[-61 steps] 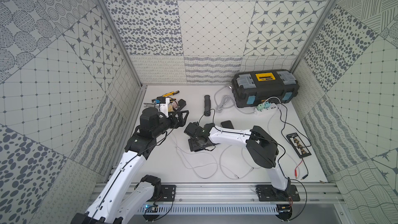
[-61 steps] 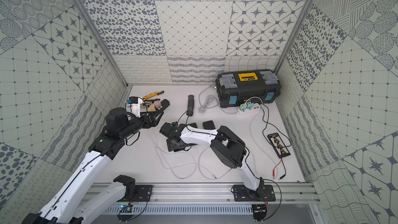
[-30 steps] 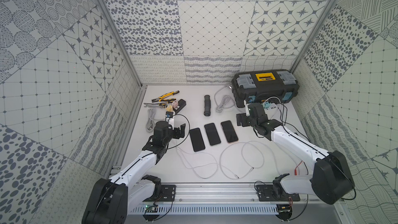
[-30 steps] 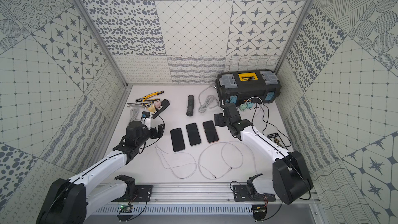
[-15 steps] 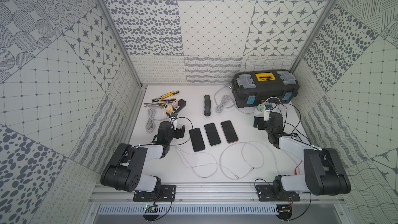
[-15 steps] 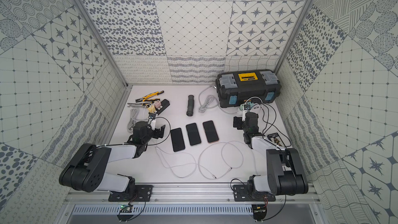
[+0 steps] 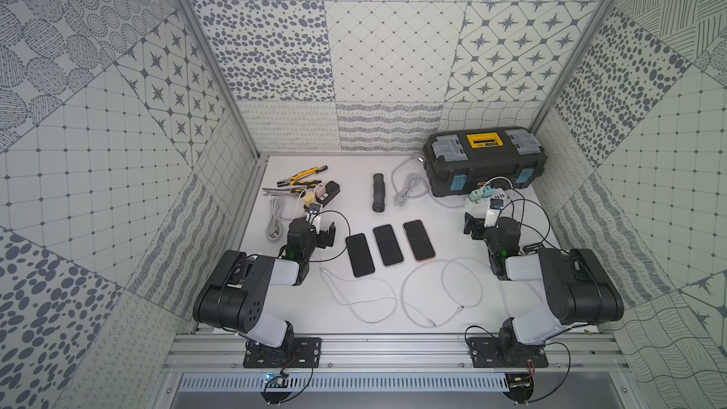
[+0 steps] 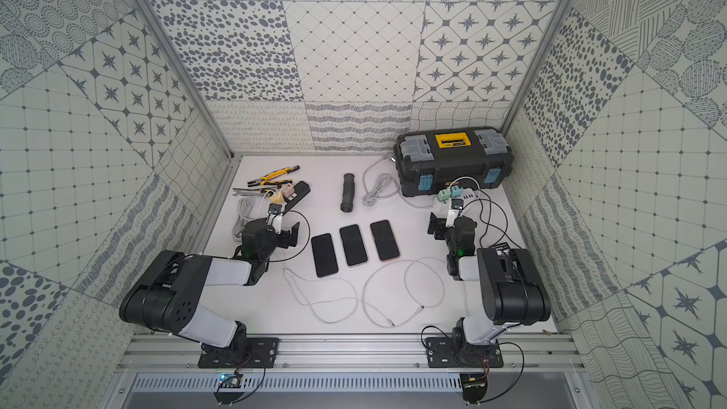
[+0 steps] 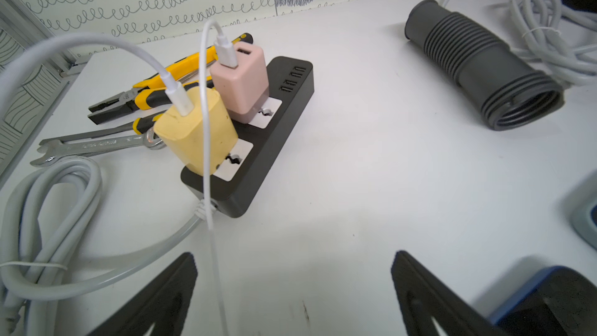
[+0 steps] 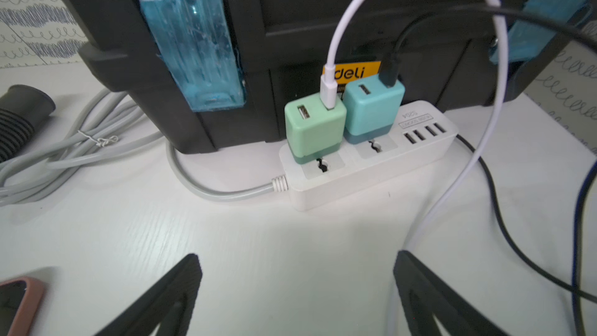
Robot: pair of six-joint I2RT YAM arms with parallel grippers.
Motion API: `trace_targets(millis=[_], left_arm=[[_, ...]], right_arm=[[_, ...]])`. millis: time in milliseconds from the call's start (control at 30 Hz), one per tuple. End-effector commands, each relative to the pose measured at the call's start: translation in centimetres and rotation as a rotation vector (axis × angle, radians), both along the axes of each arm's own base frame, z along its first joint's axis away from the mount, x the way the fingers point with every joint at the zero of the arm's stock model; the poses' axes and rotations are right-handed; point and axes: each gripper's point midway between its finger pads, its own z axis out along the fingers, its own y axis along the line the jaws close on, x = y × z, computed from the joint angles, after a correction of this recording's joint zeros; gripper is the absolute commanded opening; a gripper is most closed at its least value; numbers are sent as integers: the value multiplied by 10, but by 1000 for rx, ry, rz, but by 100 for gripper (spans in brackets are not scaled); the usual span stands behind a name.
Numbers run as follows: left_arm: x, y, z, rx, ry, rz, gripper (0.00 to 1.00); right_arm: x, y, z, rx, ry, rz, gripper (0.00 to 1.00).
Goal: Unplug the charging cable from the phone
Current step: Reset both arms
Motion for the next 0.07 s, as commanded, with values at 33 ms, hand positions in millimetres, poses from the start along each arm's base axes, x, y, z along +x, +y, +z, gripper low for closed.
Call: trace_targets(millis=[33], left_arm=[[10,3,18,-6,-77,16,98]], right_arm=[[8,5,18,11,-72,22,97]])
